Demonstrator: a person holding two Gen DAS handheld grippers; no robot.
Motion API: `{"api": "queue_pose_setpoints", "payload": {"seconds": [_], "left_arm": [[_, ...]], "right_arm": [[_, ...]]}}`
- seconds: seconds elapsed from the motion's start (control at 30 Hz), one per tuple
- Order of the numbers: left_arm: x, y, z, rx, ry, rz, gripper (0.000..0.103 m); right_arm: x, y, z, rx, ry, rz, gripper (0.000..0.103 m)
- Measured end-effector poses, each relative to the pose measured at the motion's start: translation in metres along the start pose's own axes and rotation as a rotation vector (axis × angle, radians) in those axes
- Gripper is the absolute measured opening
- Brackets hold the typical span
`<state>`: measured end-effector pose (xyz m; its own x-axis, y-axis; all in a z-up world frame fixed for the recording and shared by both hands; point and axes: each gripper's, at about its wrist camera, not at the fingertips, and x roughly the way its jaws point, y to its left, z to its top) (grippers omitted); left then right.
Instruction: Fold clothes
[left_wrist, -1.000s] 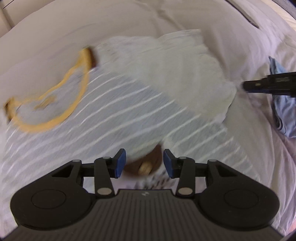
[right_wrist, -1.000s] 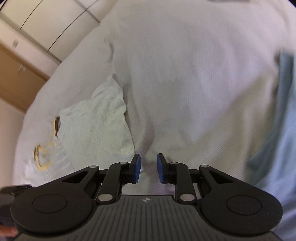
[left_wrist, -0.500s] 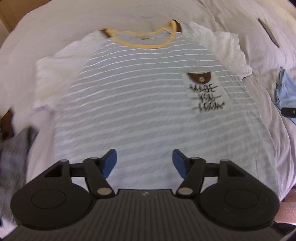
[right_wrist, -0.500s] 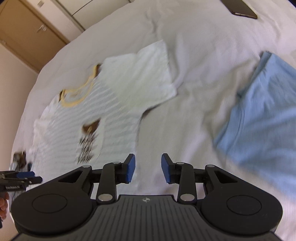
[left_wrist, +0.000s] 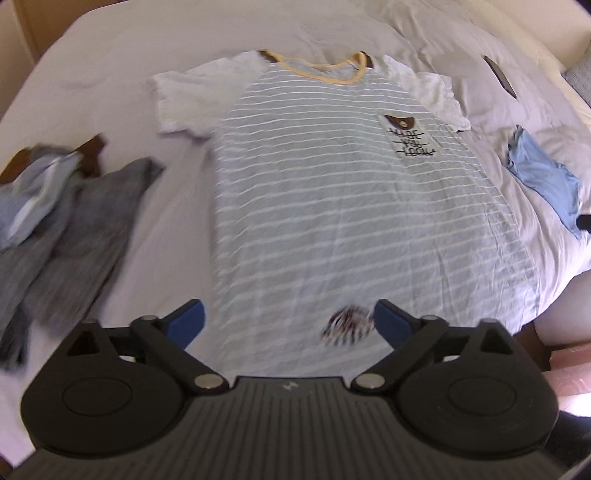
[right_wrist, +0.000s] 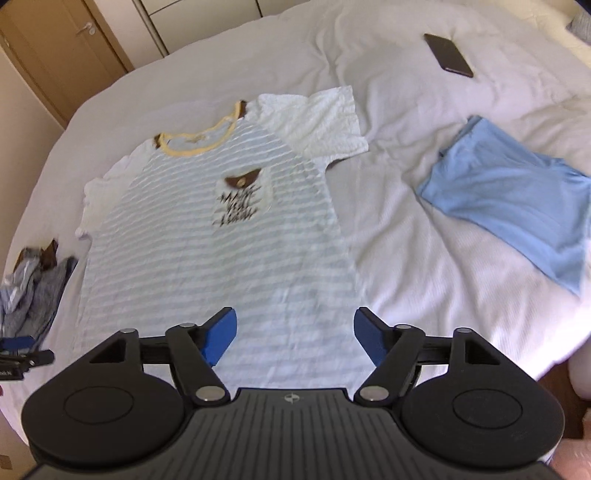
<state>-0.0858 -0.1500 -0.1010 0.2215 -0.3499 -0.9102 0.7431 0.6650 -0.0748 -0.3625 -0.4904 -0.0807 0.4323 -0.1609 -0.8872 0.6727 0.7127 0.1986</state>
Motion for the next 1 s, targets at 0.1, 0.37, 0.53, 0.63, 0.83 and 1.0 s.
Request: {"api": "queue_pose_setpoints", "payload": {"seconds": [0.1, 0.37, 0.53, 0.63, 0.83, 1.0], "left_arm": [[-0.017, 0.011, -0.023, 0.007, 0.032, 0.028, 0.102], [-0.04, -0.007, -0.078, 0.021, 0.082, 0.063, 0.102], [-0.048, -0.031, -0.079, -0.034, 0.052, 0.08, 0.102], [-0.055, -0.048, -0.069, -0.038, 0.018, 0.096, 0.102], [-0.07, -0.079, -0.041, -0.052, -0.047, 0.12, 0.102], [-0.084, -0.103, -0.01, -0.044, -0.13, 0.112, 0.102]], "right_arm": [[-0.015, 0.024, -0.018, -0.073, 0.026, -0.036, 0.08], [-0.03, 0.069, -0.05, -0.276, 0.045, -0.073, 0.083], [-0.037, 0.062, -0.051, -0.302, 0.048, -0.047, 0.09], [-0.041, 0.058, -0.051, -0.317, 0.05, -0.031, 0.09], [-0.048, 0.046, -0.037, -0.334, 0.044, -0.014, 0.09], [-0.06, 0.038, -0.014, -0.325, 0.009, -0.005, 0.091]]}}
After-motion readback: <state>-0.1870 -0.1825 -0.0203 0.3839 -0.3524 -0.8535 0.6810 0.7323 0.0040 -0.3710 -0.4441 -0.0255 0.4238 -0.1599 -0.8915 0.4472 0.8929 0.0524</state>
